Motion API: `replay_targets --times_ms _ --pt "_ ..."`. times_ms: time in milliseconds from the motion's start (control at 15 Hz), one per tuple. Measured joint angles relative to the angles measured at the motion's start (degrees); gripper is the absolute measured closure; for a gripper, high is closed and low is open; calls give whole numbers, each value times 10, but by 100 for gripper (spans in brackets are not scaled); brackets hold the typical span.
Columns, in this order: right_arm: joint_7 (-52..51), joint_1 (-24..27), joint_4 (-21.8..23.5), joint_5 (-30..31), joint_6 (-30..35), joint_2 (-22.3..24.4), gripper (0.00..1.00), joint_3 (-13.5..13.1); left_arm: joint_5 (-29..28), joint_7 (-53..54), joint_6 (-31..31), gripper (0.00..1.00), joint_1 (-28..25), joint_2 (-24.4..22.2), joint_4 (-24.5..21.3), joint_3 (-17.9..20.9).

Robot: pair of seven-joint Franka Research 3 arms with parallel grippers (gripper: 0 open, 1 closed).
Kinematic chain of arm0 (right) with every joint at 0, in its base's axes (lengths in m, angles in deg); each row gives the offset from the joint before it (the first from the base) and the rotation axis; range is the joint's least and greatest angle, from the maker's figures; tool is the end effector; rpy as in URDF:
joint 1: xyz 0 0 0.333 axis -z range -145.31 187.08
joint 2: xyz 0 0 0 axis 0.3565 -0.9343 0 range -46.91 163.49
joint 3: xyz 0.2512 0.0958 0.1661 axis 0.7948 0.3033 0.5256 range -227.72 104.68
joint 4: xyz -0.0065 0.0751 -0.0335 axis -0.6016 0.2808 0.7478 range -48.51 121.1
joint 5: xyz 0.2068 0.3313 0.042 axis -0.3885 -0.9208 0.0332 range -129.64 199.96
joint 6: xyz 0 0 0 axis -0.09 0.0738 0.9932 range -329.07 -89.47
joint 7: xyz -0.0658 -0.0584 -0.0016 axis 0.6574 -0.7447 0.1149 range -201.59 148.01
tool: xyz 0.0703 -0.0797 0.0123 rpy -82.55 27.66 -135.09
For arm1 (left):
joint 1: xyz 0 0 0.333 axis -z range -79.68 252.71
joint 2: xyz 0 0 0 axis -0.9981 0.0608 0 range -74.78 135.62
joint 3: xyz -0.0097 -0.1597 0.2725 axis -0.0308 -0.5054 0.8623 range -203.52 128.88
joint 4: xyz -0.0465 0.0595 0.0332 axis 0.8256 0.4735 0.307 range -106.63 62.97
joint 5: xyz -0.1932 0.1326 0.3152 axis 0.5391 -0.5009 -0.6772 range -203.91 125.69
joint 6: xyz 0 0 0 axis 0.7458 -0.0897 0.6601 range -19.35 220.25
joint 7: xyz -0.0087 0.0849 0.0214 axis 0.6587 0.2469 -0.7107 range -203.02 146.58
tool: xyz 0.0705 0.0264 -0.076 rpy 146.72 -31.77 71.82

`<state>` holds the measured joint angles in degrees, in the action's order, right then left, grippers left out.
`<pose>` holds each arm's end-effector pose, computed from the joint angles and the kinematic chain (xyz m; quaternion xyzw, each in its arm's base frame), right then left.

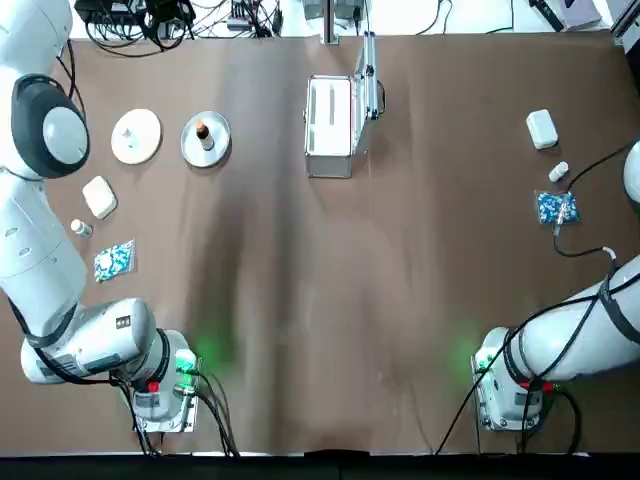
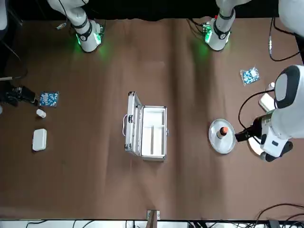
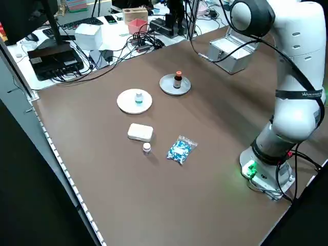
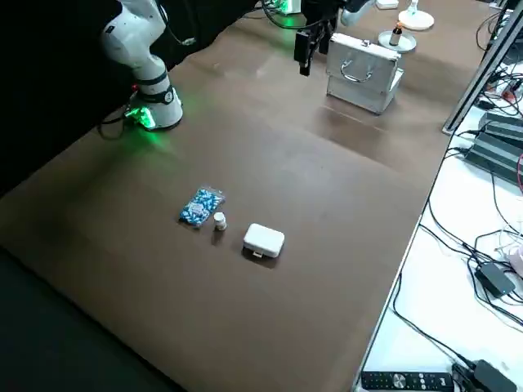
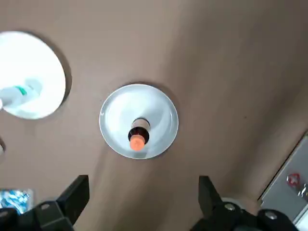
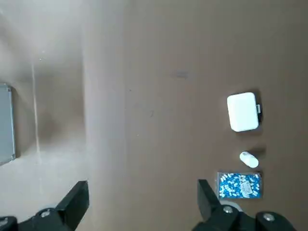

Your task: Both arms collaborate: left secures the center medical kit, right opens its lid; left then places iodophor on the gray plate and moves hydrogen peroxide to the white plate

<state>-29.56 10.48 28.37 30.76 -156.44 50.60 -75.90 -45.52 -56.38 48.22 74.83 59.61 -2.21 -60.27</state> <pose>0.5982 -0.0232 0.6059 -0.9997 0.0103 -0.0113 0.0211 0.6841 -0.0637 0.4766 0.9850 0.1586 -0.0642 0.0207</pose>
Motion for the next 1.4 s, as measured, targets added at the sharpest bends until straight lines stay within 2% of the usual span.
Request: replay_targets --times_ms 467,667,733,867,1400 --pt "0 -3 0 0 2 0 0 2 -13 156 0 0 -2 -58 -3 1" --pt "0 -5 -1 2 1 0 0 3 -13 171 -11 0 -2 -94 -14 -3" --pt "0 -6 -3 11 1 0 0 3 -13 171 -43 0 -2 -118 -21 -10" --pt "0 -7 -4 15 1 0 0 3 -13 168 -71 0 -2 -133 -23 -16" --pt "0 -19 -5 18 3 1 0 3 7 165 -76 0 -7 -148 -33 -15"
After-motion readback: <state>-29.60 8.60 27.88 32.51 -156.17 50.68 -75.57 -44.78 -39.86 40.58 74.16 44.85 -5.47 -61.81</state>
